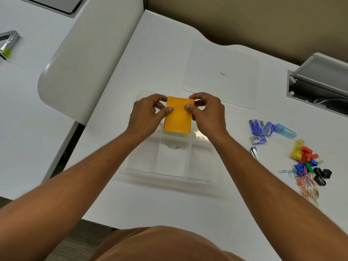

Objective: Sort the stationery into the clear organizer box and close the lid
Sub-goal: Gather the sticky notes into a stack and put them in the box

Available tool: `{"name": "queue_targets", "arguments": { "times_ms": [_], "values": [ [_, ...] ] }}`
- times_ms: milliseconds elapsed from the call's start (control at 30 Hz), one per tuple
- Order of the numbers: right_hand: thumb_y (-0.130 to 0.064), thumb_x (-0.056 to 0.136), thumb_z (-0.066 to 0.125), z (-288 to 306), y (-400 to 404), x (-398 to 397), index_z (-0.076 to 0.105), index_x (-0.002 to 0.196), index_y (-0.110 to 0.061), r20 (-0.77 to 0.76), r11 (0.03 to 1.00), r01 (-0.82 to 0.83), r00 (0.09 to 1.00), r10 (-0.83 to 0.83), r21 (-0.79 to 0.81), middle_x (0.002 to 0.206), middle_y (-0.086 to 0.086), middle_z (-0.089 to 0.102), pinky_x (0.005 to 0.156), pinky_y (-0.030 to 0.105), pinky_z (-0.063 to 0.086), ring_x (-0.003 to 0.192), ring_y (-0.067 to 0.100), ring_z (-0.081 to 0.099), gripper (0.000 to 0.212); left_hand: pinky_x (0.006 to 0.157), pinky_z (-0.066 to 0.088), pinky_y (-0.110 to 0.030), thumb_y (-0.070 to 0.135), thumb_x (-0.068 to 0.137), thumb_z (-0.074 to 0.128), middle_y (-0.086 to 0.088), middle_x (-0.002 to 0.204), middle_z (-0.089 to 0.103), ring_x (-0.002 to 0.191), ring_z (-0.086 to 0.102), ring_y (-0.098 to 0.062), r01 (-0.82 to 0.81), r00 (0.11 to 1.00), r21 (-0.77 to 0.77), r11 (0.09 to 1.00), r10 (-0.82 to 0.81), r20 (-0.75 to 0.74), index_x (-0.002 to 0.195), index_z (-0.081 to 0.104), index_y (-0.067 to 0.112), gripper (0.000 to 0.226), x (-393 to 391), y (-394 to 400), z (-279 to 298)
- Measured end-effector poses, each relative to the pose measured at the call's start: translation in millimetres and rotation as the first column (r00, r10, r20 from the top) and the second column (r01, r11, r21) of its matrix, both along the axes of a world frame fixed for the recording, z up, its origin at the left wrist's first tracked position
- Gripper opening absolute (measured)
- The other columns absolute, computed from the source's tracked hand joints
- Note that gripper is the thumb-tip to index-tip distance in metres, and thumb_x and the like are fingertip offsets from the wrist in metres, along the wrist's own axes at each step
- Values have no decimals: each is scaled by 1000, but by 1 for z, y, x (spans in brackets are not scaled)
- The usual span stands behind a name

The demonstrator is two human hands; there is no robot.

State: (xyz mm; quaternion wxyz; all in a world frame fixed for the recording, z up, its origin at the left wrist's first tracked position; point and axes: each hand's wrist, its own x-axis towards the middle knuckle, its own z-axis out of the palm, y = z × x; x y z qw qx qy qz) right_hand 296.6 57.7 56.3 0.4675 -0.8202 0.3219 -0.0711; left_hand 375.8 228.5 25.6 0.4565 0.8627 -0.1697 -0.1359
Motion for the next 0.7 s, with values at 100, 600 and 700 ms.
{"name": "queue_targets", "arguments": {
  "times_ms": [100, 600, 700],
  "values": [
    [-31, 92, 75, -4, 4, -1, 72, 116, -23, -21, 997, -2, 1000, 1, -81, 112, 0, 74, 93, 37, 57, 101, 17, 69, 26, 87, 50, -32, 44, 95, 71, 4, 101, 74, 98, 60, -13, 30, 995, -3, 1000, -29, 94, 146, 51, 28, 57, -4, 2, -12],
    [-43, 99, 62, -26, 4, -4, 68, 126, -27, -242, 879, -260, 955, 172, -401, 122, 5, 66, 98, 40, 46, 119, 25, 52, 33, 96, 42, -47, 45, 98, 64, -7, 126, 65, 122, 50, -31, 84, 928, 356, 931, -203, 312, 127, 70, 21, 38, -3, -3, -31],
    [-43, 97, 65, -33, 1, -1, 72, 123, -21, -287, 764, -361, 928, 237, -535, 125, 7, 57, 96, 40, 48, 120, 27, 48, 35, 94, 41, -47, 44, 99, 62, -8, 125, 61, 122, 48, -32, 103, 908, 453, 886, -269, 321, 126, 72, 20, 38, 3, -6, -27]
  ]
}}
